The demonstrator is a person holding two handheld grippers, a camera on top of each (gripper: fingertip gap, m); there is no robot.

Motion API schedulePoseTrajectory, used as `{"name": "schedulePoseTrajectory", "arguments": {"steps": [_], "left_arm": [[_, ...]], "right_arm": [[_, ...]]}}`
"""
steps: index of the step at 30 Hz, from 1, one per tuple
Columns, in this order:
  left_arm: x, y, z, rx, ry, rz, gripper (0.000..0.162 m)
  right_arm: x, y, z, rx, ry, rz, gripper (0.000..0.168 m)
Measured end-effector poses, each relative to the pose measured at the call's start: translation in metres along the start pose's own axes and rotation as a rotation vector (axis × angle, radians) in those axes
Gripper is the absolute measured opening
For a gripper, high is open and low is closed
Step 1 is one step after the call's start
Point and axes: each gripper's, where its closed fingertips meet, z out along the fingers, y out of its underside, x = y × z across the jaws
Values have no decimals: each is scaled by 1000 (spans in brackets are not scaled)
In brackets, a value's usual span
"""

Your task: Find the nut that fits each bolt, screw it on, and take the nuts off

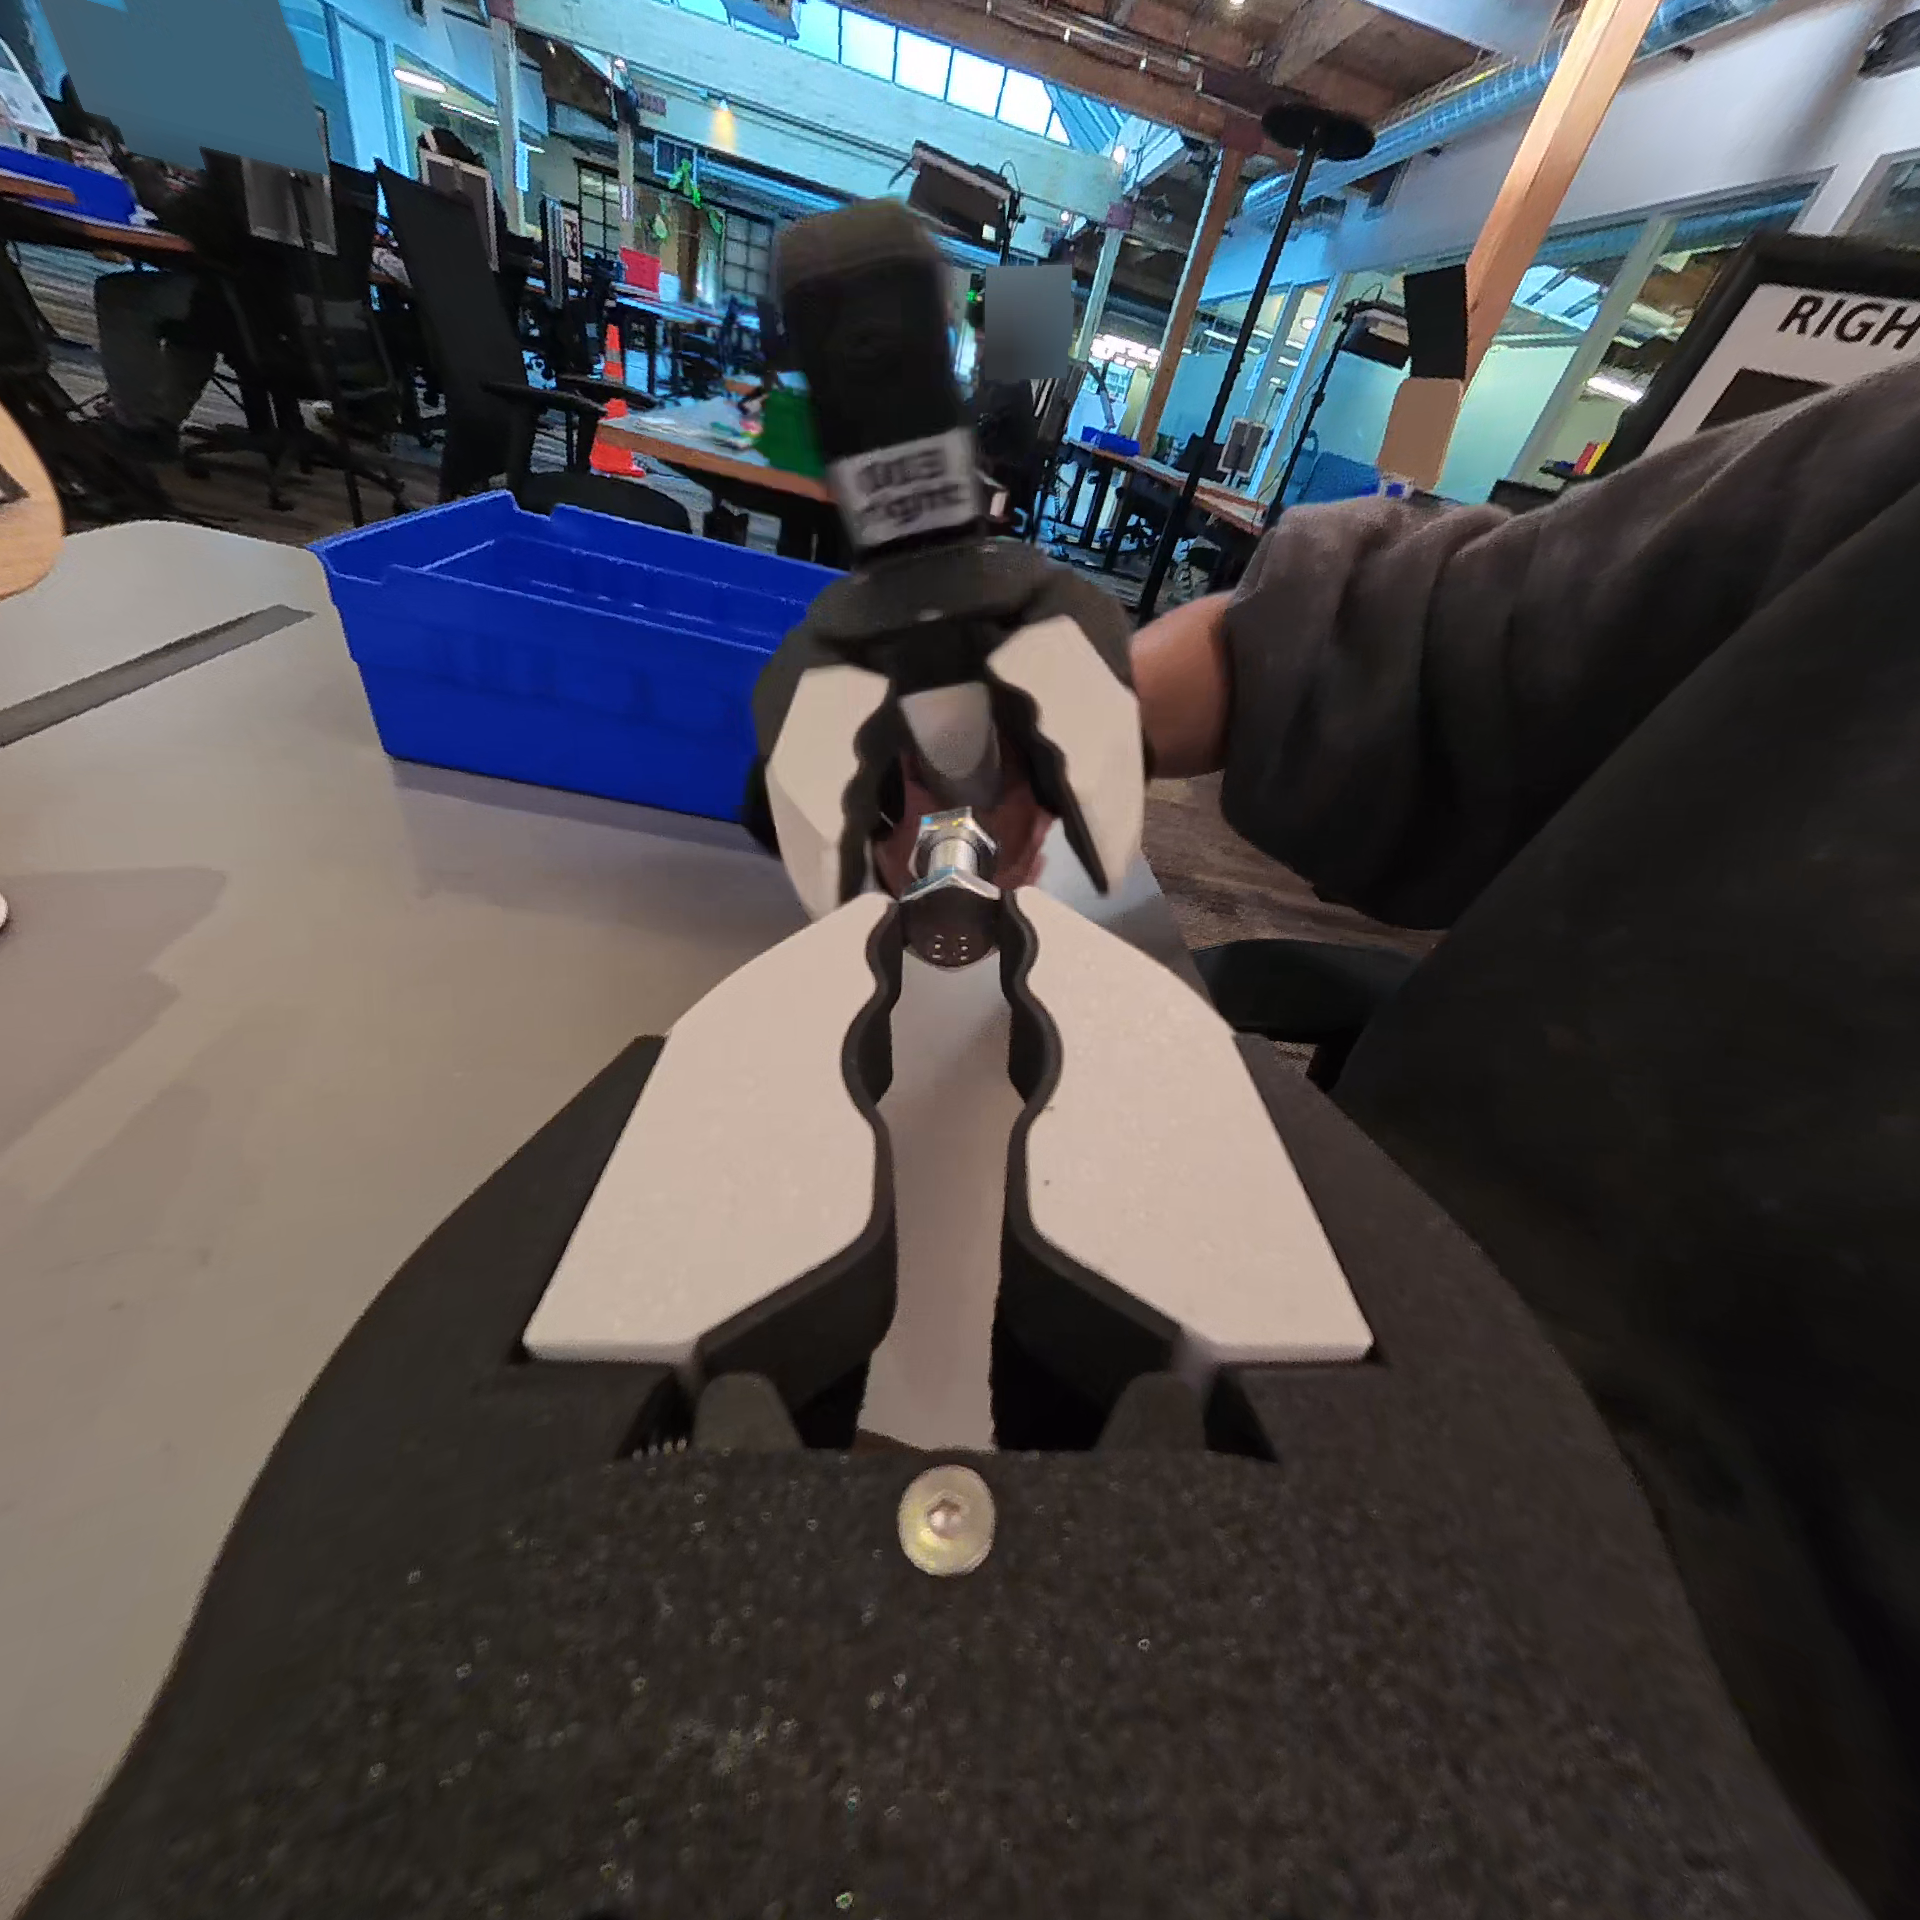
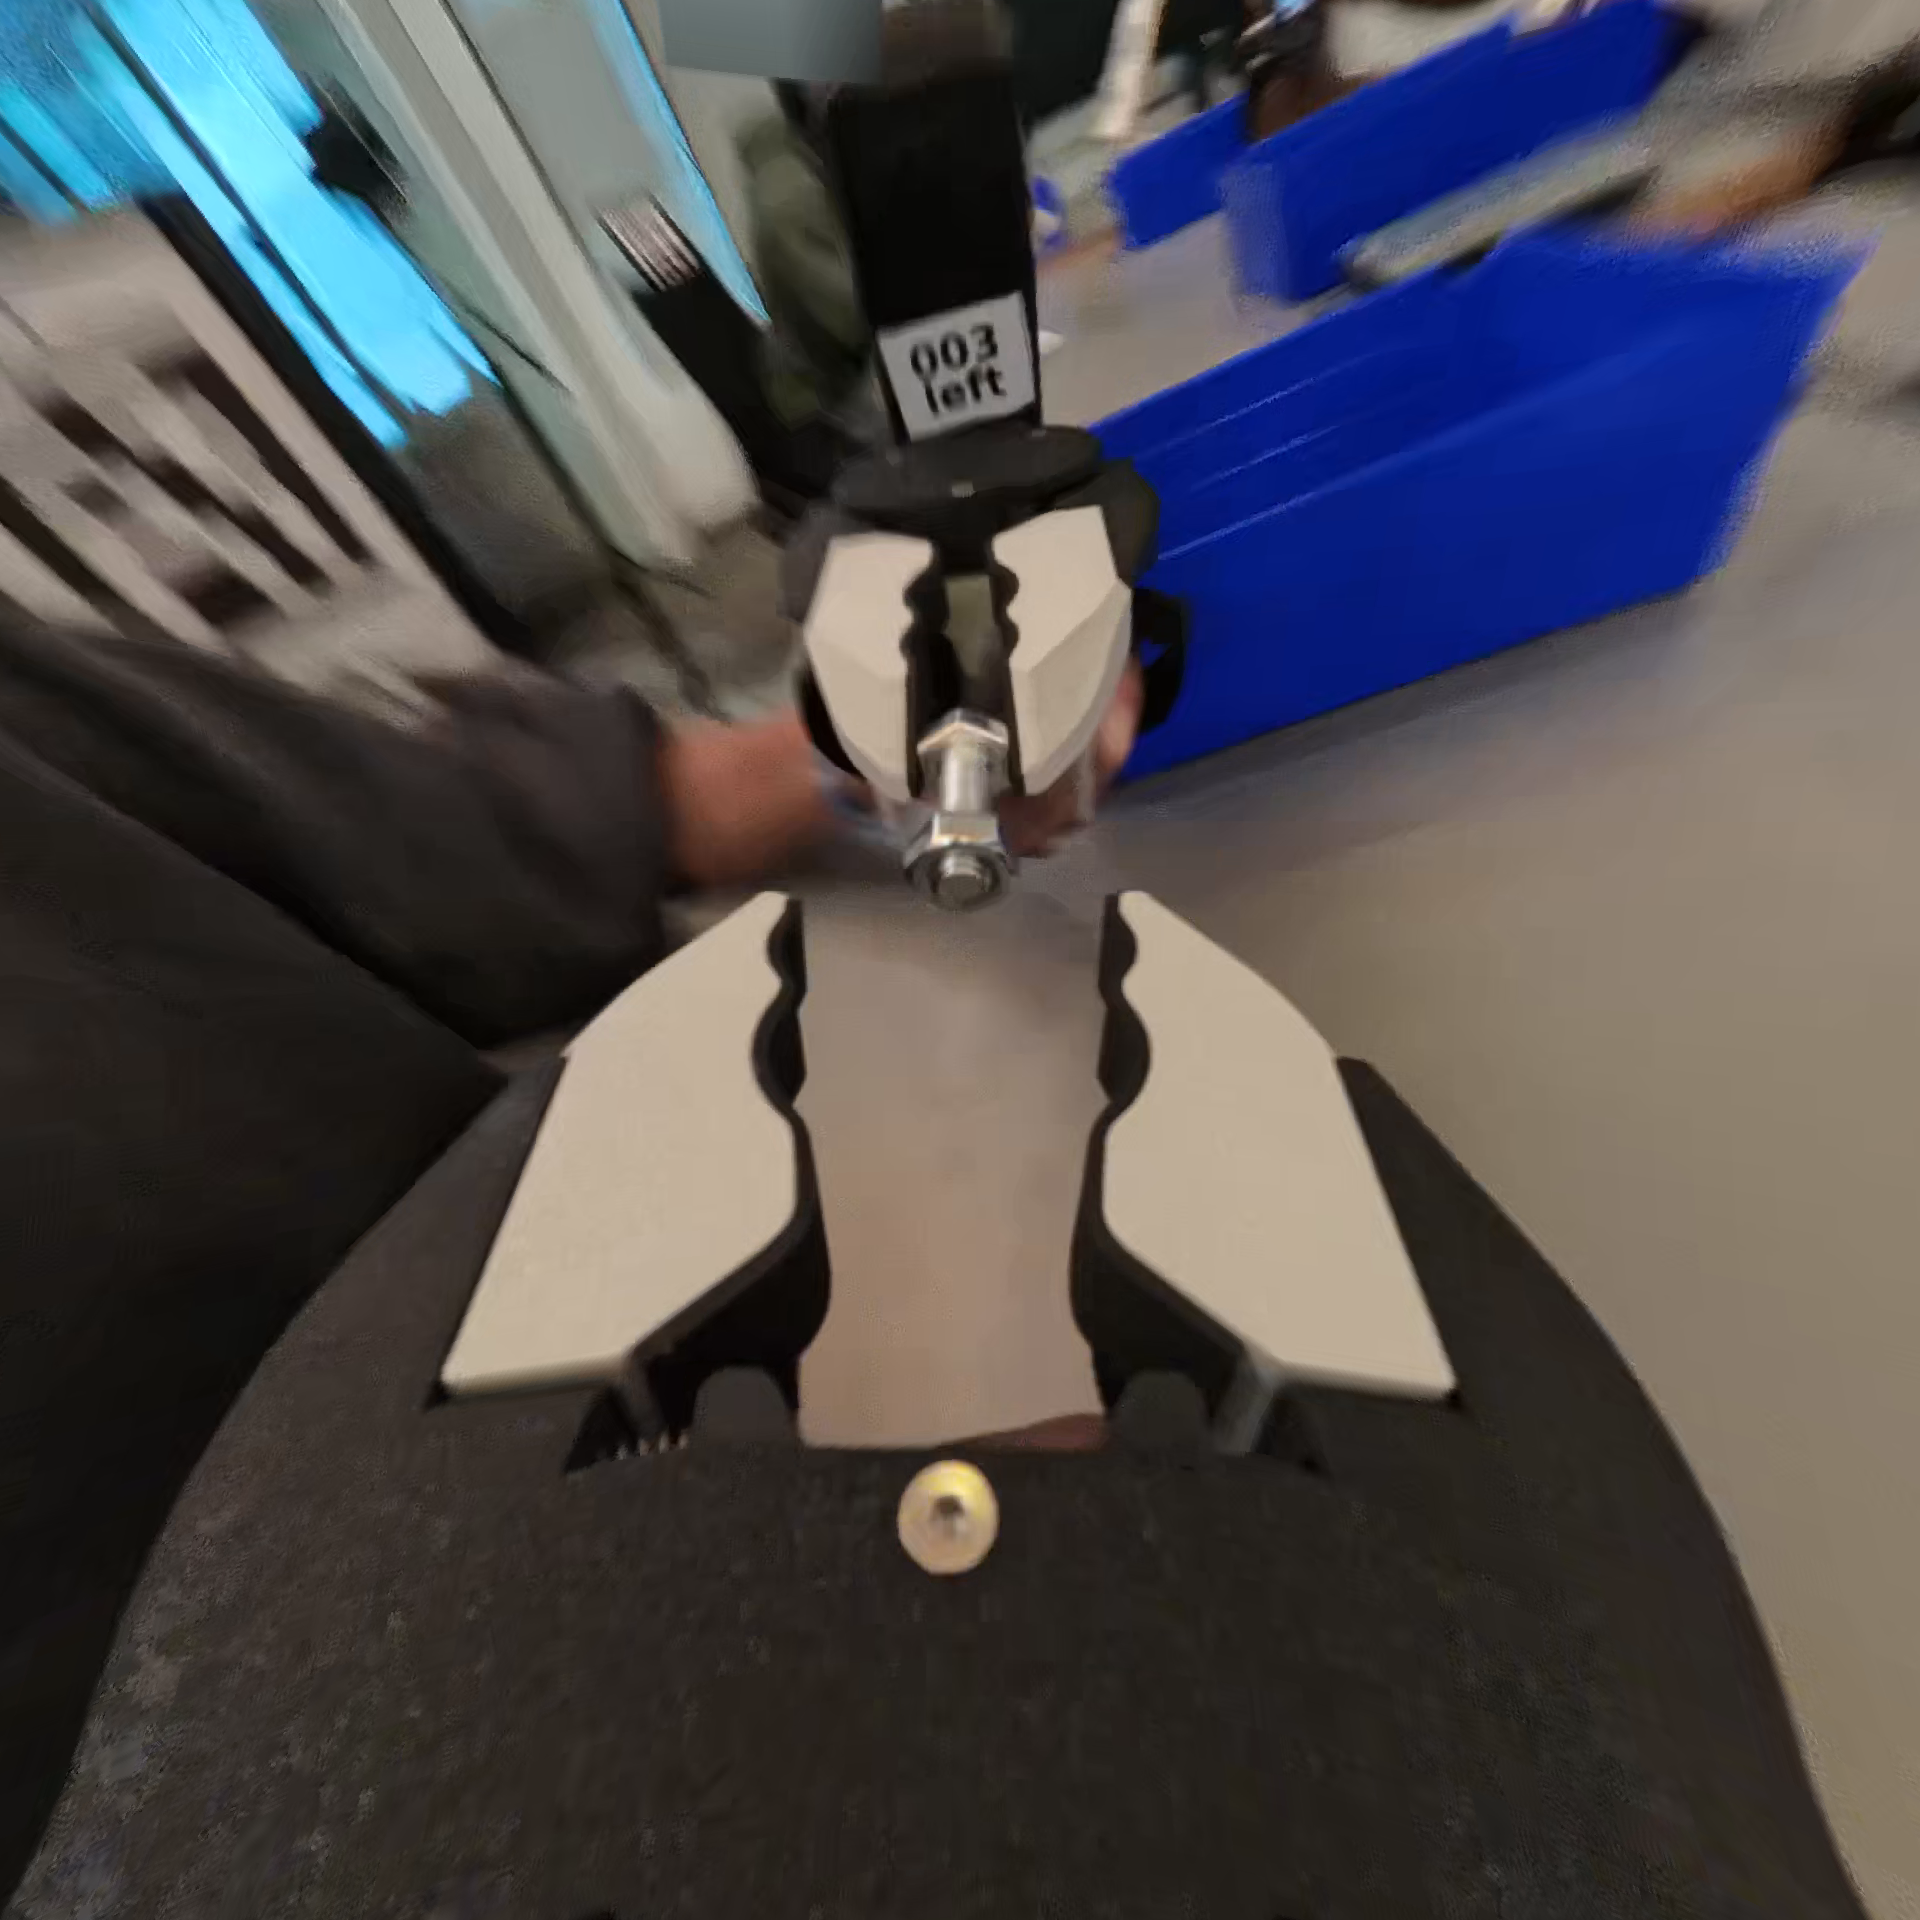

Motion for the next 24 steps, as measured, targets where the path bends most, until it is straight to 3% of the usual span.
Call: {"name": "schedulePoseTrajectory", "arguments": {"steps": [3, 6, 8, 10, 12, 15, 24], "left_arm": [[-2, -2, -2, 16, 7, -25, 17], [-2, -1, -2, 20, 21, -42, 17], [0, -2, -2, 24, 33, -49, 17], [1, -1, -1, 22, 45, -56, 17], [1, 2, 0, 10, 41, -51, 17], [1, 0, -1, 12, 34, -39, 17], [2, 0, 3, 8, 1, 16, 17]], "right_arm": [[15, -10, -11, -130, 431, -729, 54], [8, -22, -14, -236, 664, -1291, 40], [11, -16, -10, -339, 712, -1469, 40], [13, -14, -4, -352, 725, -1521, 41], [5, -15, 1, -300, 687, -1518, 18], [5, -16, 2, -261, 629, -1323, 18], [-1, -18, 1, 46, -117, 491, 18]]}}
